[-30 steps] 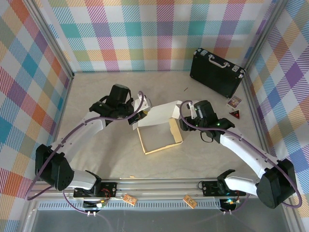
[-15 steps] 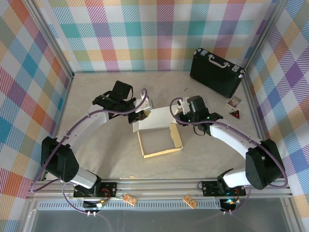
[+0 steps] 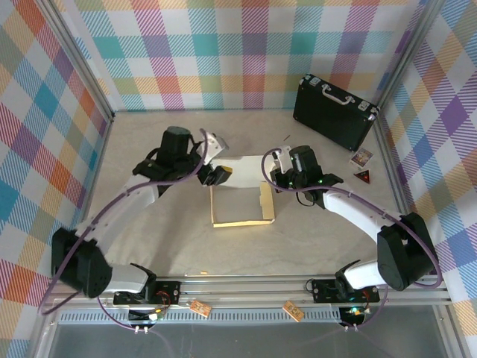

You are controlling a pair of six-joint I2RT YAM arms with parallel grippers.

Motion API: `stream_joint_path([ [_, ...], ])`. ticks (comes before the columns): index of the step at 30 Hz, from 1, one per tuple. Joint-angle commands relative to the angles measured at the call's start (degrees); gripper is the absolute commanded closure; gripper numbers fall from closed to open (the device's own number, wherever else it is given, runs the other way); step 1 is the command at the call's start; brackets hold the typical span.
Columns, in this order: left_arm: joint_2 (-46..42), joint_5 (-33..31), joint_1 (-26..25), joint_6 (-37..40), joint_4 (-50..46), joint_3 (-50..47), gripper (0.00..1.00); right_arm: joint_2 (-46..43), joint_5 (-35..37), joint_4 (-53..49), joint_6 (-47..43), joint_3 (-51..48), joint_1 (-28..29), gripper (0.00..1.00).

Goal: Fold the paper box

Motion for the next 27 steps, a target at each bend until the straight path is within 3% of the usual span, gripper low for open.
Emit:
stream_joint_path([
  [1, -9.83, -6.49, 1.55, -14.62, 12.36, -4.97, 0.11, -1.79, 0.60, 2.40, -0.99, -0.99, 0.03, 1.00],
  [4, -17.46, -19.57, 4.02, -25.39, 15.26, -10.39, 0.00, -2.33, 0.10, 2.65, -1.24, -1.21, -0.08, 0.99],
  [8, -21.89, -36.87, 10.28, -37.40, 7.99, -13.92, 0.00, -2.60, -0.39, 2.38, -1.59, -1.08, -0.11, 0.99],
  [9, -21.77, -38.17, 12.46, -38.78, 6.36, -14.71, 0.00, -2.66, -0.56, 2.41, -1.59, -1.15, -0.10, 0.99],
  [11, -21.04, -35.02, 15.48, -37.51, 7.27, -17.47, 0.02, -2.82, -0.74, 2.47, -1.74, -1.21, -0.10, 0.99],
  [14, -19.27, -30.67, 15.79, -33.34, 13.93, -22.00, 0.10, -2.90, -0.90, 2.44, -2.14, -1.43, -0.14, 0.99],
  [21, -9.11, -8.65, 15.61, -26.11, 23.62, -24.40, 0.42, -2.01, -1.60, 2.15, -2.38, -0.99, -0.35, 0.99],
  [24, -7.81, -2.14, 14.54, -24.34, 25.76, -25.52, 0.45, -1.67, -2.13, 1.93, -2.29, -0.65, -0.52, 0.98],
  [27, -8.56, -0.41, 12.36, -22.60, 25.84, -25.98, 0.47, -0.95, -2.49, 1.59, -2.12, -0.13, -0.79, 0.98],
])
